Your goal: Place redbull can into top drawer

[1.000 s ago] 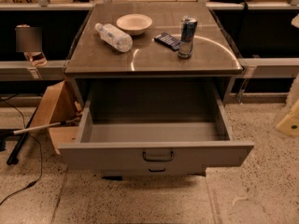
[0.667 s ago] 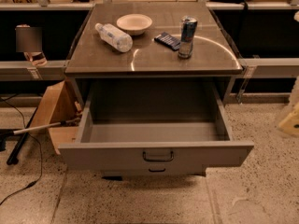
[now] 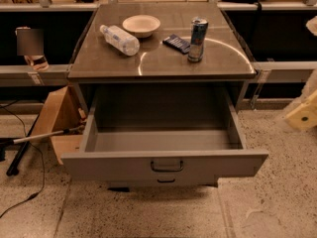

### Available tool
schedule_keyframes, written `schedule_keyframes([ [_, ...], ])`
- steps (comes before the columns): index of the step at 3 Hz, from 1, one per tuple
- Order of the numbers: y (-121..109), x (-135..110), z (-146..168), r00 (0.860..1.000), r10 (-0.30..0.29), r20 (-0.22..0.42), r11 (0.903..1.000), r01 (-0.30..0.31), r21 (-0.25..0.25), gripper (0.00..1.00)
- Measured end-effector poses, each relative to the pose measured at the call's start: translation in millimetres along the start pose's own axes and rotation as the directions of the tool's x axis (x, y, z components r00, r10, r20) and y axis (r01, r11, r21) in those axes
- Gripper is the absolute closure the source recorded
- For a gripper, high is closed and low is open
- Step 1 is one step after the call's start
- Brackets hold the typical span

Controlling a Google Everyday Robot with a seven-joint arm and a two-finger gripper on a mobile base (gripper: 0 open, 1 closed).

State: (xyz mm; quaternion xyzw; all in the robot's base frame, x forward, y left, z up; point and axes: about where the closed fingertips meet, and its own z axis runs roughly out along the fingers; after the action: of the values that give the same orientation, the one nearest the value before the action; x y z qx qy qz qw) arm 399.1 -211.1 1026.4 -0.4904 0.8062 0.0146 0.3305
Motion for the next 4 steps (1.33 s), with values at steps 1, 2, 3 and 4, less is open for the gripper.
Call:
schedule_keyframes([
  [1, -13.9, -2.8, 35.9, 0.988, 0.102, 0.118, 0.9829, -0.082, -0.165, 0.00],
  [2, -21.9, -7.0, 57.0, 0.974, 0.157, 0.165, 0.9645, -0.115, -0.238, 0.00],
  [3, -21.9, -7.0, 57.0, 0.974, 0.157, 0.165, 0.9645, -0.115, -0.238, 0.00],
  [4, -22.7, -6.7, 57.5, 0.971, 0.166, 0.174, 0.9656, -0.124, -0.228, 0.00],
])
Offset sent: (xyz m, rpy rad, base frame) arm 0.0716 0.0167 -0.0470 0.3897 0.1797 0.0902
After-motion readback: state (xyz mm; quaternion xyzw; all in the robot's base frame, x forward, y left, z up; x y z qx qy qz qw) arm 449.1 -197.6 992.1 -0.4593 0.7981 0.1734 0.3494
